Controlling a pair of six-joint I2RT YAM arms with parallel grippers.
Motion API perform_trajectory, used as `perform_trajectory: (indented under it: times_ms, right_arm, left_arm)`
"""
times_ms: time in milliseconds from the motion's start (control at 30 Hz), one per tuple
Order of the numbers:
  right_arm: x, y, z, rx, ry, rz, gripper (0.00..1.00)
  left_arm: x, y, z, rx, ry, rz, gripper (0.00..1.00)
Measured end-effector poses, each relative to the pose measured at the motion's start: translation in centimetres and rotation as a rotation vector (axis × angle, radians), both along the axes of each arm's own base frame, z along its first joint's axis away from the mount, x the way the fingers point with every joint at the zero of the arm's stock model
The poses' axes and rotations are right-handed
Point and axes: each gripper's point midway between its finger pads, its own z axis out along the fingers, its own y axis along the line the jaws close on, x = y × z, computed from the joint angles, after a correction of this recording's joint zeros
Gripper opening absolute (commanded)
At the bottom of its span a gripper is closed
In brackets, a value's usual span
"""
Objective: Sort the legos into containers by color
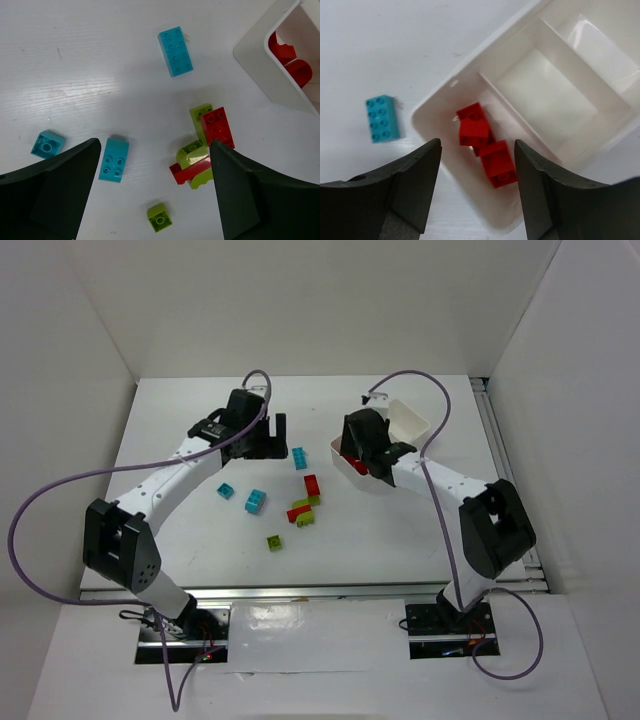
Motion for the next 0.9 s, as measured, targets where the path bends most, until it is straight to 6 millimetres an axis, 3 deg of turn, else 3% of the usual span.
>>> perform_trajectory:
  times_ms: [67, 200, 300, 400, 567, 667, 767, 900]
  right_arm:
    - [-0.8, 1.4, 1.4, 0.005, -0.023, 0.061, 0.67]
    - [-3.4, 5.9, 3.0, 0.027, -0.034, 0.238, 0.8]
    - [-5.5, 9.2, 2.4, 0.033, -0.001, 0.372, 0.83]
    - [-7.0, 11.5, 0.5, 0.024, 0.064, 0.466, 0.84]
    - [-7.4, 12.6, -3.7, -0.011, 0.183, 0.518, 0.84]
    - [-7.6, 13.0, -5.9, -0.031, 0.237, 0.54, 0.79]
    - [-8.0, 13.0, -7.0, -0.041, 0.27, 0.557, 0.71]
    - [-8.1, 13.0, -7.1, -0.044, 0.275, 0.557, 0.57]
  left_arm:
    - [0.1, 0.6, -0.1, 0.017, 0.0, 0.022, 1.0]
    - [0.6, 2.7, -0.3, 0.042, 0.006, 0.082, 1.0]
    - [1.3, 5.2, -0.2, 0.051, 0.006, 0.155, 0.99]
    - [1.6, 7.5, 0.1, 0.049, -0.001, 0.228, 0.99]
    - [1.4, 7.9, 0.2, 0.046, 0.0, 0.238, 0.99]
    - [1.3, 7.8, 0.2, 0.046, 0.001, 0.236, 0.99]
    - [1.3, 7.8, 0.2, 0.045, 0.001, 0.234, 0.98]
    - [1.2, 7.8, 0.0, 0.046, 0.005, 0.234, 0.98]
